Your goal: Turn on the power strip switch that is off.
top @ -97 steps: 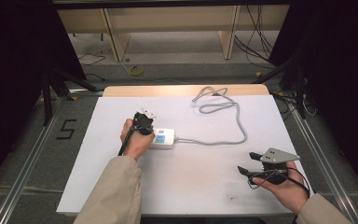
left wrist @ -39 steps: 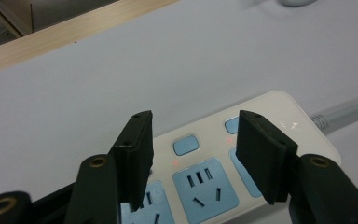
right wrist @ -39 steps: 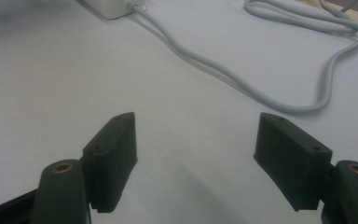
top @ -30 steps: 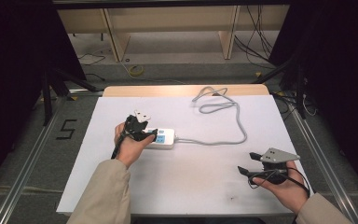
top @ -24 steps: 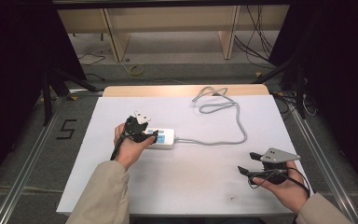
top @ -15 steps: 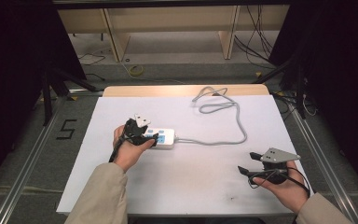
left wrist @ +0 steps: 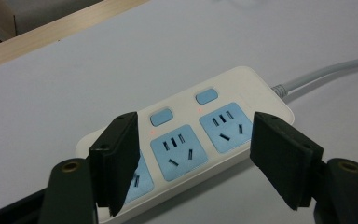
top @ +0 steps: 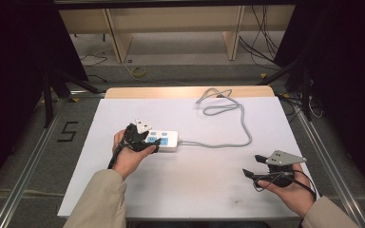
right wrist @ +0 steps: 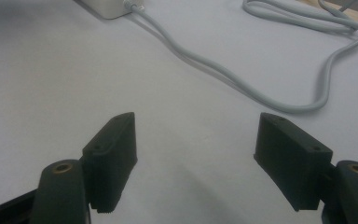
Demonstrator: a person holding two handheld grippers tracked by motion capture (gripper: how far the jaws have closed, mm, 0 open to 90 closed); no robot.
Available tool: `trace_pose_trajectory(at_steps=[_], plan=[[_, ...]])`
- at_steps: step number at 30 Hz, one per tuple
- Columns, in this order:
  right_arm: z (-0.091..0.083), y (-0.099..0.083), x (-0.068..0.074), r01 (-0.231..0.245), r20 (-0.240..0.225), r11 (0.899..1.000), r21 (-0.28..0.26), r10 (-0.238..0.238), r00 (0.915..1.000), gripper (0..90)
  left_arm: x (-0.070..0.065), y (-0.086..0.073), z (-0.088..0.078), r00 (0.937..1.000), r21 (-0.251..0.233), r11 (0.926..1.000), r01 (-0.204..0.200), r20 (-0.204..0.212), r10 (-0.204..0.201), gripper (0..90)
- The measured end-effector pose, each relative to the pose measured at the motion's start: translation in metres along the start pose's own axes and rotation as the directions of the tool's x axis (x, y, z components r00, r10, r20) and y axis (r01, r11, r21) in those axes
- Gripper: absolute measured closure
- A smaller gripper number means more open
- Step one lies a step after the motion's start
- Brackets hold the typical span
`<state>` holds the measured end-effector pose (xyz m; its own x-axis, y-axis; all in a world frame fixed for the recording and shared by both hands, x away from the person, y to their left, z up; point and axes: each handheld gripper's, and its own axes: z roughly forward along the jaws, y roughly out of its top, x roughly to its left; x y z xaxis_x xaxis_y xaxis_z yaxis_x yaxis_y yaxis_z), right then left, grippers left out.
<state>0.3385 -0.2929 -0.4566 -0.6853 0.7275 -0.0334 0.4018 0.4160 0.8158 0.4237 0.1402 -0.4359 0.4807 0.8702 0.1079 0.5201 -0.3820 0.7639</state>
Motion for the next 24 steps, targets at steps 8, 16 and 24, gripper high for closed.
trace_pose_trajectory(at_steps=[8, 16, 24], plan=[[0.0, 0.0, 0.0, 0.002, 0.0, 1.0, -0.001, -0.002, 1.0, 30.0, -0.001, -0.004, -0.004, 1.0, 0.001, 1.0, -0.008, 0.002, 0.008, 31.2], [0.0, 0.0, 0.0, 0.001, 0.0, 1.0, 0.0, -0.001, 1.0, 29.9, -0.001, -0.008, -0.006, 0.9999, -0.002, 0.9999, -0.014, 0.005, 0.014, 30.7], [0.0, 0.0, 0.0, 0.0, 0.0, 1.0, 0.001, 0.0, 1.0, 29.9, 0.0, -0.011, -0.01, 0.9996, -0.005, 0.9996, -0.027, 0.004, 0.027, 30.0]])
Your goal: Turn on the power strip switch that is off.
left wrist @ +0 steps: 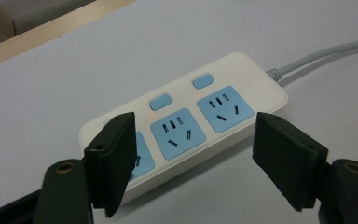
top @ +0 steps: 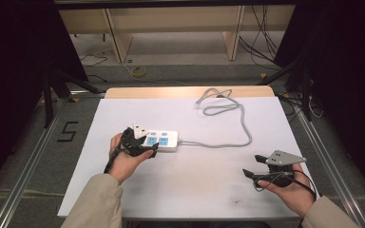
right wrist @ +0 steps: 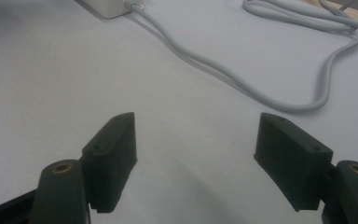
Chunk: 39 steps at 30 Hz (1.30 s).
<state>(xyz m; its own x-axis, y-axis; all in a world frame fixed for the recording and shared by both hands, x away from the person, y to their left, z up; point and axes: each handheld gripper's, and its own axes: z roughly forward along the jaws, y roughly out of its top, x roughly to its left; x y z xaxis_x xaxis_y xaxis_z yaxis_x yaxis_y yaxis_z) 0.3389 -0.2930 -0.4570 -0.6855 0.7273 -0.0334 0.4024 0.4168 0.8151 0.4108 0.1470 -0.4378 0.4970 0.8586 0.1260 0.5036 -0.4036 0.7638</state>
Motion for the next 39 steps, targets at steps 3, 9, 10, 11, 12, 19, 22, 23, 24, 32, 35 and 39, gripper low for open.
trace_pose_trajectory(at_steps=[3, 9, 10, 11, 12, 19, 22, 23, 24, 32, 35, 39], plan=[[0.0, 0.0, 0.0, -0.001, 0.0, 1.0, 0.0, 0.001, 1.0, 29.9, -0.001, -0.001, -0.001, 1.0, -0.002, 1.0, -0.002, 0.004, 0.002, 30.0], [0.0, 0.0, 0.0, -0.002, 0.0, 1.0, -0.001, 0.002, 1.0, 29.9, -0.001, -0.004, -0.002, 0.9999, 0.002, 1.0, -0.009, 0.005, 0.009, 29.5], [0.0, 0.0, 0.0, -0.002, 0.0, 1.0, -0.001, 0.002, 1.0, 29.8, -0.001, -0.005, -0.003, 0.9999, 0.0, 1.0, -0.009, 0.006, 0.009, 29.4], [0.0, 0.0, 0.0, -0.001, 0.0, 1.0, -0.001, 0.001, 1.0, 29.8, -0.001, -0.005, -0.004, 0.9999, 0.001, 1.0, -0.01, 0.007, 0.01, 29.2], [0.0, 0.0, 0.0, -0.002, 0.0, 1.0, 0.0, 0.002, 1.0, 29.8, -0.001, -0.005, -0.004, 0.9999, 0.0, 1.0, -0.008, 0.008, 0.008, 29.1], [0.0, 0.0, 0.0, -0.002, -0.001, 1.0, 0.001, 0.002, 1.0, 29.5, 0.0, -0.01, -0.008, 0.9999, -0.006, 1.0, 0.001, 0.01, -0.001, 26.5], [0.0, 0.0, 0.0, 0.0, -0.002, 1.0, 0.0, 0.0, 1.0, 29.5, 0.001, -0.012, -0.01, 0.9999, -0.007, 1.0, 0.004, 0.014, -0.004, 25.9], [0.0, 0.0, 0.0, 0.0, -0.002, 1.0, 0.0, 0.0, 1.0, 29.5, 0.001, -0.013, -0.011, 0.9999, -0.008, 1.0, 0.001, 0.015, -0.001, 25.7], [0.0, 0.0, 0.0, 0.0, -0.002, 1.0, 0.0, 0.0, 1.0, 29.5, 0.001, -0.013, -0.012, 0.9999, -0.005, 1.0, -0.002, 0.016, 0.002, 25.5], [0.001, 0.0, 0.0, -0.001, 0.0, 1.0, 0.002, 0.001, 1.0, 29.5, 0.001, -0.019, -0.016, 0.9998, 0.0, 0.9999, -0.015, 0.01, 0.015, 24.1], [0.001, 0.0, 0.0, -0.002, -0.002, 1.0, 0.003, 0.002, 1.0, 29.5, 0.0, -0.022, -0.017, 0.9998, 0.001, 0.9999, -0.016, 0.007, 0.016, 23.8], [0.001, -0.001, 0.0, -0.003, -0.003, 1.0, 0.005, 0.003, 1.0, 29.4, 0.001, -0.027, -0.019, 0.9997, 0.01, 0.9997, -0.022, 0.003, 0.022, 23.4]])
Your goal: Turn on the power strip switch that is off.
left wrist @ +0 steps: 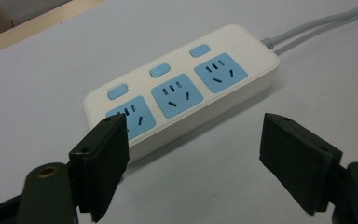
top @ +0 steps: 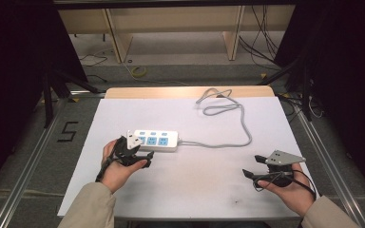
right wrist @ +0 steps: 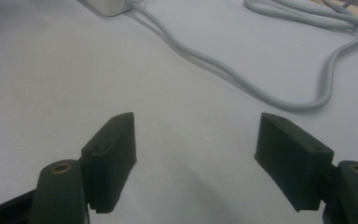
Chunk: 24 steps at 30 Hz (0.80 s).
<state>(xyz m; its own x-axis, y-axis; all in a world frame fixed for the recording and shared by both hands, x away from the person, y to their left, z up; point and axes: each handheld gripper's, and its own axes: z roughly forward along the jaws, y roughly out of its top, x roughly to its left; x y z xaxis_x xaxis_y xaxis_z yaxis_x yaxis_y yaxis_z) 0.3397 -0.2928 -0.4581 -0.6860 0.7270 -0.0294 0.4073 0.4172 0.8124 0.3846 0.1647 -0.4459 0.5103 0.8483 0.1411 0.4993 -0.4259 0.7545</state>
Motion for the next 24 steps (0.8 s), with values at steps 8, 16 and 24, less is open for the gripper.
trace_pose_trajectory(at_steps=[8, 16, 24], plan=[[0.001, -0.001, 0.0, -0.002, -0.005, 1.0, 0.005, 0.002, 1.0, 29.3, -0.002, -0.009, -0.004, 1.0, 0.015, 0.9999, -0.006, 0.002, 0.006, 22.7], [0.001, -0.001, -0.001, -0.002, -0.006, 1.0, 0.008, 0.002, 1.0, 29.3, -0.003, -0.019, -0.01, 1.0, 0.025, 0.9997, -0.004, -0.001, 0.004, 21.8], [0.001, -0.001, -0.001, -0.004, -0.008, 1.0, 0.01, 0.004, 1.0, 29.3, -0.003, -0.027, -0.014, 1.0, 0.033, 0.9995, -0.003, -0.008, 0.003, 20.9]])
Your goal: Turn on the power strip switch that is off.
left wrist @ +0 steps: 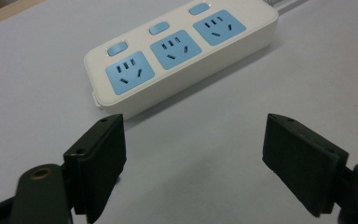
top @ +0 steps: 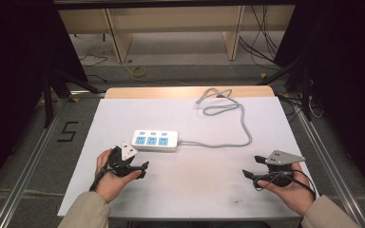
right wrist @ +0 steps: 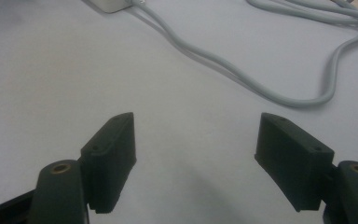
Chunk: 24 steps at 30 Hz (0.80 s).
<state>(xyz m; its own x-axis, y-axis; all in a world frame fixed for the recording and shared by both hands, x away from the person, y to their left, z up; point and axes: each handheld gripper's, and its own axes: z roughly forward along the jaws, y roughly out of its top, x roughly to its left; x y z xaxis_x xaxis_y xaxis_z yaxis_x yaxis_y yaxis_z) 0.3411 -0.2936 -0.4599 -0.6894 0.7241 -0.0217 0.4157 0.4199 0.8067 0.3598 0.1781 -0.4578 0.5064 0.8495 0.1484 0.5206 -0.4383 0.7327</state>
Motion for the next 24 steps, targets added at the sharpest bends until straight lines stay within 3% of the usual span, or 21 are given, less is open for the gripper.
trace_pose_trajectory(at_steps=[24], plan=[[-0.0004, 0.0, -0.0013, -0.001, -0.004, 1.0, 0.002, 0.001, 1.0, 29.3, -0.0067, -0.0048, -0.0018, 0.9997, 0.01, 0.9999, -0.014, 0.019, 0.013, 20.6]])
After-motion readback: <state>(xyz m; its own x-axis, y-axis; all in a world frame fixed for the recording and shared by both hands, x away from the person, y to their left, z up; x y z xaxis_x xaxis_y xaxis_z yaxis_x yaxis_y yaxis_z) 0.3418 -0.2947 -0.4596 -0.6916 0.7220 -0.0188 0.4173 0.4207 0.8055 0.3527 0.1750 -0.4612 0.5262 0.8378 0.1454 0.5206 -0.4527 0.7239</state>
